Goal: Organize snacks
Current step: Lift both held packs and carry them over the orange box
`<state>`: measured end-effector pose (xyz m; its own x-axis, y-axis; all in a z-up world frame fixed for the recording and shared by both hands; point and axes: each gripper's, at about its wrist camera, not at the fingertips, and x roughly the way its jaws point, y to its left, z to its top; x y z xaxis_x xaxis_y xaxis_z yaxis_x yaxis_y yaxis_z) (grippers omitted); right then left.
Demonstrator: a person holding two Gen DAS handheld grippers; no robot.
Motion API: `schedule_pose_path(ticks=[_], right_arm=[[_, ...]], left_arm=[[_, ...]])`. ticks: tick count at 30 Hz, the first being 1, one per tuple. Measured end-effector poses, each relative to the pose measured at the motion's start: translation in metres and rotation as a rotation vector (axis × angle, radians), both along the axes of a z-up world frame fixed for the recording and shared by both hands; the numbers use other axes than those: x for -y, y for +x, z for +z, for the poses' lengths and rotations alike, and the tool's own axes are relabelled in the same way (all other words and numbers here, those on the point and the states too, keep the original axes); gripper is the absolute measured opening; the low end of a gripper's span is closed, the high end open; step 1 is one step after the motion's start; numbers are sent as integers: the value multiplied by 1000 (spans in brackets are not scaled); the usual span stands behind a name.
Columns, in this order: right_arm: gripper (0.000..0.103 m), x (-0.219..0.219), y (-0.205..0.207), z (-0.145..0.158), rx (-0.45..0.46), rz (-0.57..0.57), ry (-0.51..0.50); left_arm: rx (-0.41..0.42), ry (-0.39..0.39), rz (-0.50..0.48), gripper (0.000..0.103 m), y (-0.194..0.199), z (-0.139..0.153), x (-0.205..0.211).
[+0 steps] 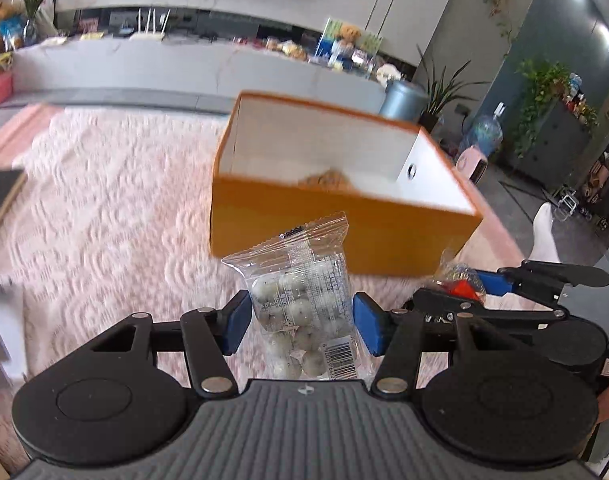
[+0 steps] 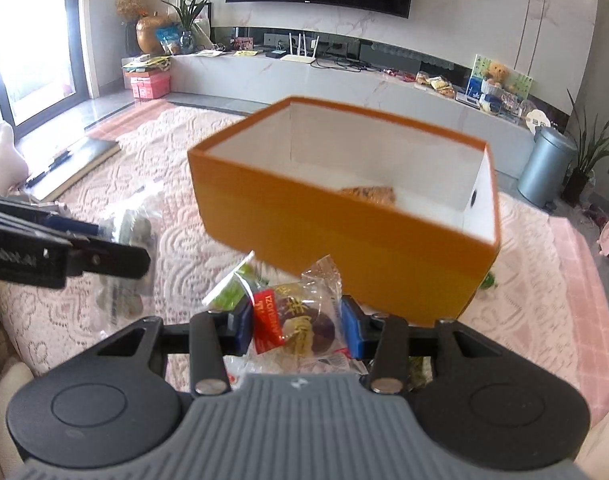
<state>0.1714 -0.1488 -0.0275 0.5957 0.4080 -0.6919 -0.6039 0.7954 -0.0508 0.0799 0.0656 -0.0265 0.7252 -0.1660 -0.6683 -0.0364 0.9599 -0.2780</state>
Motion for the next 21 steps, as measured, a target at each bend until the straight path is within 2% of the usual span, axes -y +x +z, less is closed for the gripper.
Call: schedule_pose_path(ticks=[4, 7, 10, 15, 21], right_arm=[[42, -2, 8, 25, 39, 9, -25], [42, -4, 15, 45, 76, 22, -30], [42, -10, 22, 64, 155, 41, -65], [42, -19, 43, 84, 215, 51, -100], [42, -35, 77, 91, 235, 46, -143]], left_arm=[[48, 48, -3, 63, 9, 27, 1], [82, 50, -24, 63, 20, 46, 0], [110, 75, -32, 63, 32, 62, 3], [132, 85, -53, 63, 51, 76, 6], [119, 144, -67, 63, 82, 81, 13]])
